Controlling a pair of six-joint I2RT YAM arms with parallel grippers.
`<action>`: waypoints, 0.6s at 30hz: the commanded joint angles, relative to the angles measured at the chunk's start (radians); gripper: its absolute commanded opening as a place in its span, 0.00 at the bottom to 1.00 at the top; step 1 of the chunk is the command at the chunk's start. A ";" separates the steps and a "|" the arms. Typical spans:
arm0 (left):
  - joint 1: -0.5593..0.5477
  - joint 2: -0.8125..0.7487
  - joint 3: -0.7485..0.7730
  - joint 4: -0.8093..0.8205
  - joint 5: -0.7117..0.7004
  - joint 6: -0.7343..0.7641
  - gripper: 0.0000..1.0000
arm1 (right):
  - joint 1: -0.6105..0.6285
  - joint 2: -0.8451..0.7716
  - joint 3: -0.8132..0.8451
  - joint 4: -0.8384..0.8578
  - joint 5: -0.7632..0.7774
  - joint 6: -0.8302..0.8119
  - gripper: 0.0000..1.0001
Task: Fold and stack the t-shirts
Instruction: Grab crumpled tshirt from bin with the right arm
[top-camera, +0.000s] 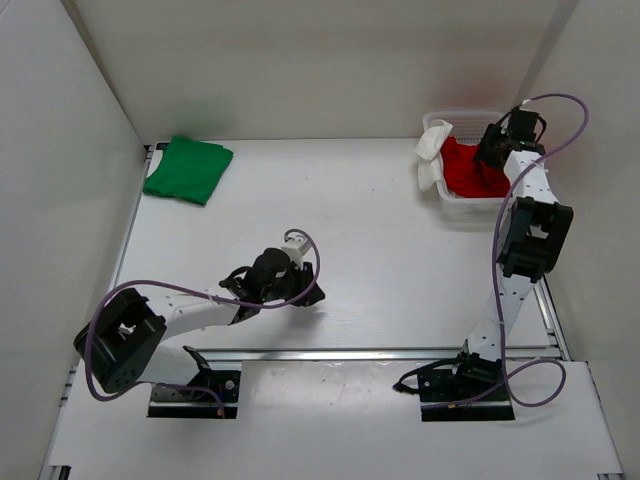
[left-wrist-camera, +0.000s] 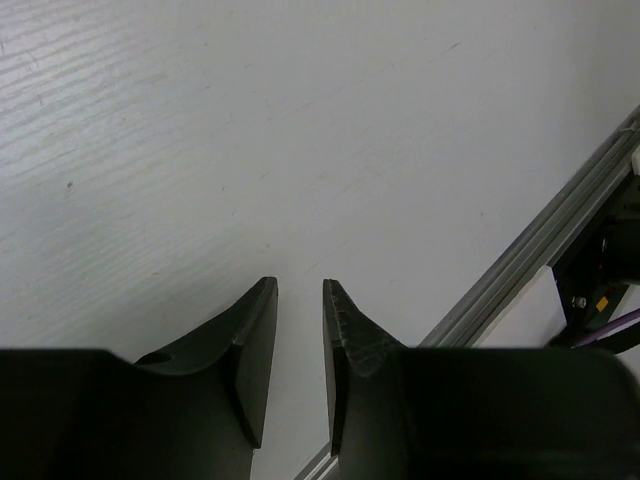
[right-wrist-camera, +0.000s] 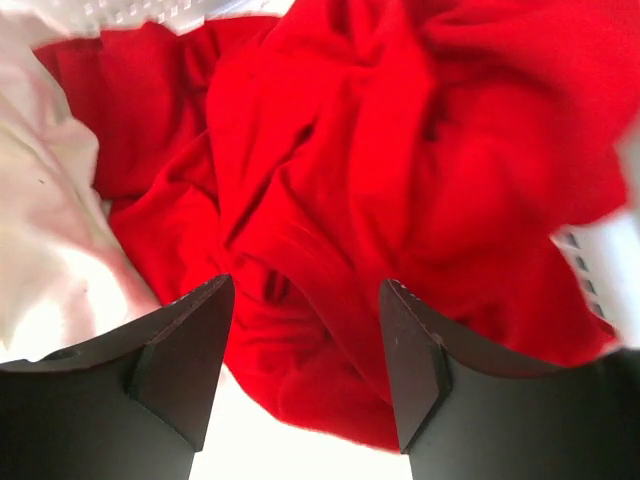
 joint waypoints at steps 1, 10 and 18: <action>0.010 -0.005 0.016 0.054 0.022 -0.010 0.36 | 0.038 0.066 0.097 -0.036 0.027 -0.062 0.58; 0.021 0.013 0.013 0.067 0.028 -0.032 0.36 | 0.041 0.140 0.234 -0.117 0.099 -0.076 0.25; 0.030 -0.014 0.004 0.065 0.026 -0.047 0.36 | 0.007 0.061 0.286 -0.151 0.055 -0.035 0.00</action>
